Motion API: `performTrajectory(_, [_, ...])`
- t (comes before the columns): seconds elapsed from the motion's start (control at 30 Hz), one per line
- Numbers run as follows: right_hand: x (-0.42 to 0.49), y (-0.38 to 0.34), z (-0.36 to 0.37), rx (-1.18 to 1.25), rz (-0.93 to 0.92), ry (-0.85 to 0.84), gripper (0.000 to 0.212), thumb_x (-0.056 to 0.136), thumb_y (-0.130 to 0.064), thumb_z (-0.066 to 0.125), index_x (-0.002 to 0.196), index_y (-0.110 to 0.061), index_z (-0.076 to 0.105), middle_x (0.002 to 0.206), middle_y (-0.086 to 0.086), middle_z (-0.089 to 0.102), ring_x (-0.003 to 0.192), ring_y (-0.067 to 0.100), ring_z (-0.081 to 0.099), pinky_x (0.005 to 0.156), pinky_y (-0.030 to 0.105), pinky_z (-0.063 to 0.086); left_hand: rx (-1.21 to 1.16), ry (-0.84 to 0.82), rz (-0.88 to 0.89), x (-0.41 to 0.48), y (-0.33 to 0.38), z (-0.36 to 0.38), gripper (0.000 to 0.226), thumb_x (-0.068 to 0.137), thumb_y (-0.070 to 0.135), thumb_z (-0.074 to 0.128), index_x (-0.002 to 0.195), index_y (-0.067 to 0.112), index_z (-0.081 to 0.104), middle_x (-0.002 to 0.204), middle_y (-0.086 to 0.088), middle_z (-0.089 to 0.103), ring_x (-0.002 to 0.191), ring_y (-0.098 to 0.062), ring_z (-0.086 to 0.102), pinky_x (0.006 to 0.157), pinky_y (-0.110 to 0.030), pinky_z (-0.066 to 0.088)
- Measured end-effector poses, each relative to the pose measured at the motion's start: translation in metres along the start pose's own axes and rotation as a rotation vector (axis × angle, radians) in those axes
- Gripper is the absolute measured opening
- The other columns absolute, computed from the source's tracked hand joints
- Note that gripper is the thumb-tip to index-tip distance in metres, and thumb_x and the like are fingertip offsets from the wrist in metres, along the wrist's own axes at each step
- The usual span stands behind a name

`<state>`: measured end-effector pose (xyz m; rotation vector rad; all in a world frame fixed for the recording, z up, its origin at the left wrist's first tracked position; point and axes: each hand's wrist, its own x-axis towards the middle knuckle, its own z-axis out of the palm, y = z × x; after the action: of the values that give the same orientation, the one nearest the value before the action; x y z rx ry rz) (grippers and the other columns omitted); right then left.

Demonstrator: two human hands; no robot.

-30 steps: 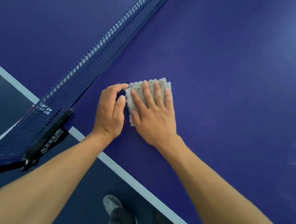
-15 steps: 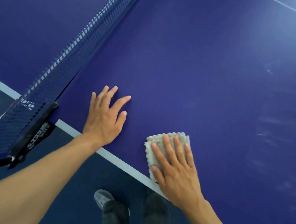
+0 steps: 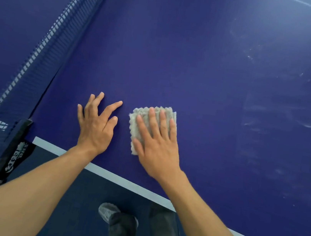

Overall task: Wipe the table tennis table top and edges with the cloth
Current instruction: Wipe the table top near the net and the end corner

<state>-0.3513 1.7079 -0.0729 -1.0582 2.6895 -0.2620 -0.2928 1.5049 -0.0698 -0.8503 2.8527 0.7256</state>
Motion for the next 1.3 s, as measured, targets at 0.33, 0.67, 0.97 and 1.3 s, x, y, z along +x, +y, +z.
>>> performTrajectory(0.33, [-0.217, 0.125, -0.009, -0.003, 0.515, -0.004, 0.069, 0.108, -0.055, 0.024, 0.166, -0.018, 0.019, 0.173, 0.021, 0.008, 0.16, 0.042, 0.01, 0.124, 0.065, 0.016, 0.166, 0.028, 0.003, 0.006, 0.028, 0.015, 0.052, 0.1, 0.044, 0.039, 0.15, 0.026, 0.043, 0.162, -0.016, 0.017, 0.155, -0.041, 0.01, 0.121, -0.067, -0.007])
performTrajectory(0.67, [-0.011, 0.162, -0.039, 0.032, 0.643, 0.135, 0.067, 0.111, -0.052, 0.024, 0.168, -0.023, 0.006, 0.174, 0.019, -0.003, 0.16, 0.041, -0.006, 0.127, 0.064, 0.0, 0.237, -0.001, 0.193, 0.058, 0.137, 0.067, 0.057, 0.103, 0.051, 0.027, 0.158, 0.04, 0.03, 0.167, -0.01, 0.013, 0.158, -0.033, 0.007, 0.122, -0.068, -0.005])
performTrajectory(0.97, [-0.112, 0.179, -0.024, -0.022, 0.345, 0.078, 0.064, 0.109, -0.054, 0.03, 0.167, -0.026, 0.022, 0.175, 0.013, 0.01, 0.161, 0.039, 0.007, 0.126, 0.064, 0.016, 0.256, 0.102, 0.188, 0.115, 0.142, 0.046, 0.051, 0.101, 0.05, 0.037, 0.146, 0.03, 0.05, 0.147, -0.013, 0.038, 0.141, -0.034, 0.034, 0.123, -0.069, 0.005])
performTrajectory(1.3, [0.083, 0.226, -0.063, 0.073, 0.838, 0.173, 0.071, 0.107, -0.053, 0.018, 0.168, -0.023, -0.002, 0.173, 0.019, -0.009, 0.159, 0.042, -0.01, 0.125, 0.065, -0.002, 0.273, 0.074, 0.078, 0.177, 0.175, 0.061, 0.057, 0.101, 0.057, 0.028, 0.156, 0.04, 0.029, 0.164, -0.007, 0.016, 0.156, -0.032, 0.011, 0.122, -0.07, -0.001])
